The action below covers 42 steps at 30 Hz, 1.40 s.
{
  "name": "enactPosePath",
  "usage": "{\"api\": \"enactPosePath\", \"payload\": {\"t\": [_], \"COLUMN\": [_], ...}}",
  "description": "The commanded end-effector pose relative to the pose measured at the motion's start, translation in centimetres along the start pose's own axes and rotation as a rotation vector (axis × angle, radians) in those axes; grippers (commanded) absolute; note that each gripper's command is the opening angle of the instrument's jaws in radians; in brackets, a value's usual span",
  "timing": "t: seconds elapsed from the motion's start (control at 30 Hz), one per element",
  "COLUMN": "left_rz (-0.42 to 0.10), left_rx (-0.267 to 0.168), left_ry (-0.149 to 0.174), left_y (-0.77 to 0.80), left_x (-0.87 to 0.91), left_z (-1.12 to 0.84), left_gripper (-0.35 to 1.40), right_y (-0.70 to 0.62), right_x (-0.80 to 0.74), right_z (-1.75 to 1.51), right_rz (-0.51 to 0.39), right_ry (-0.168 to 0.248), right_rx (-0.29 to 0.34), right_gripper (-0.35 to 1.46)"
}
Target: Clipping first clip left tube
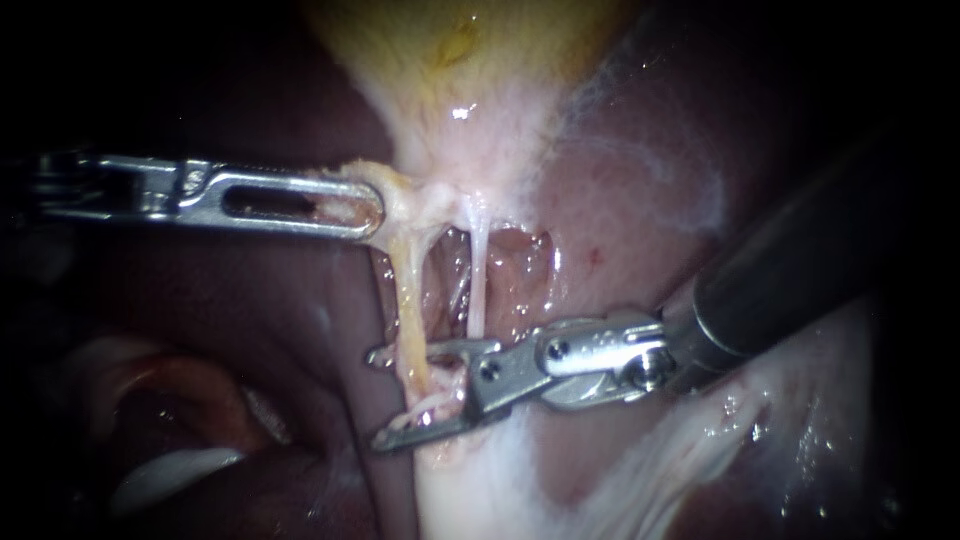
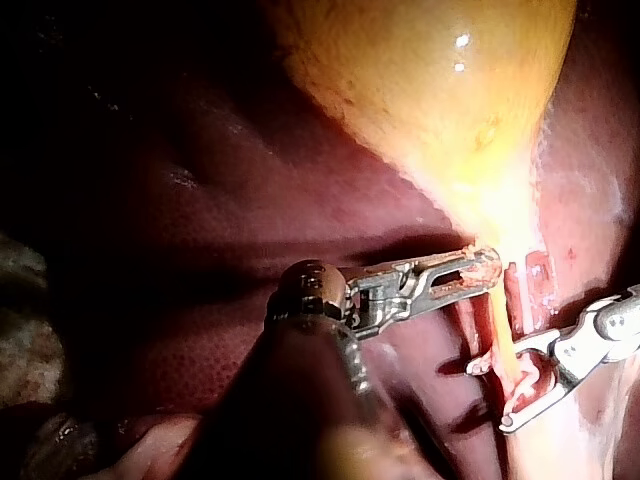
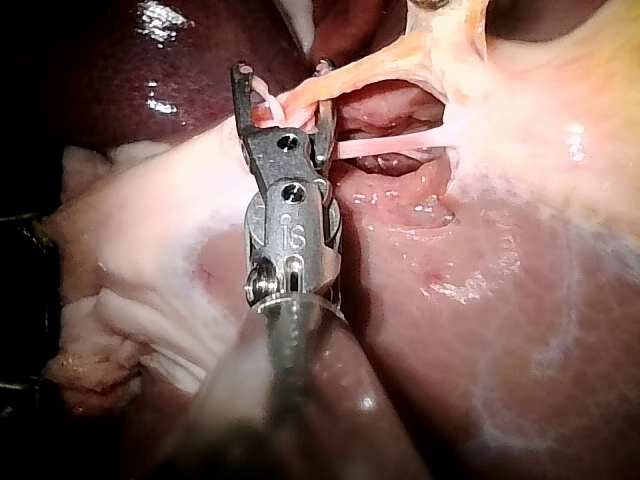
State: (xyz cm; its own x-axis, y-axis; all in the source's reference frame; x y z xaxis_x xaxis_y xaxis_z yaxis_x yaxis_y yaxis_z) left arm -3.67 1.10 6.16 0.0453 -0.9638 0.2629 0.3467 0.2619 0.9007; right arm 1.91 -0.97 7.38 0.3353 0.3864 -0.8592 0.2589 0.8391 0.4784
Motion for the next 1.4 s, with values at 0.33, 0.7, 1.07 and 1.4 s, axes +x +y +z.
{"api": "enactPosePath", "payload": {"t": [0.33,0.7,1.07,1.4], "left_rz": [0.000,0.000,0.000,0.000], "left_rx": [-0.001,-0.001,-0.001,-0.001], "left_ry": [0.000,-0.001,-0.001,-0.001], "left_y": [0.00,0.00,0.00,0.00], "left_x": [0.00,0.00,0.00,0.00], "left_z": [0.01,0.01,0.02,0.02], "left_gripper": [-0.35,-0.35,-0.35,-0.35], "right_y": [0.03,-0.05,-0.05,-0.05], "right_x": [-0.01,-0.01,-0.04,-0.06], "right_z": [0.05,-0.11,-0.16,-0.16], "right_rz": [0.009,0.109,0.133,0.150], "right_ry": [0.003,0.006,0.001,0.001], "right_rx": [0.003,-0.013,-0.021,-0.018], "right_gripper": [0.49,-0.35,-0.35,-0.35]}}
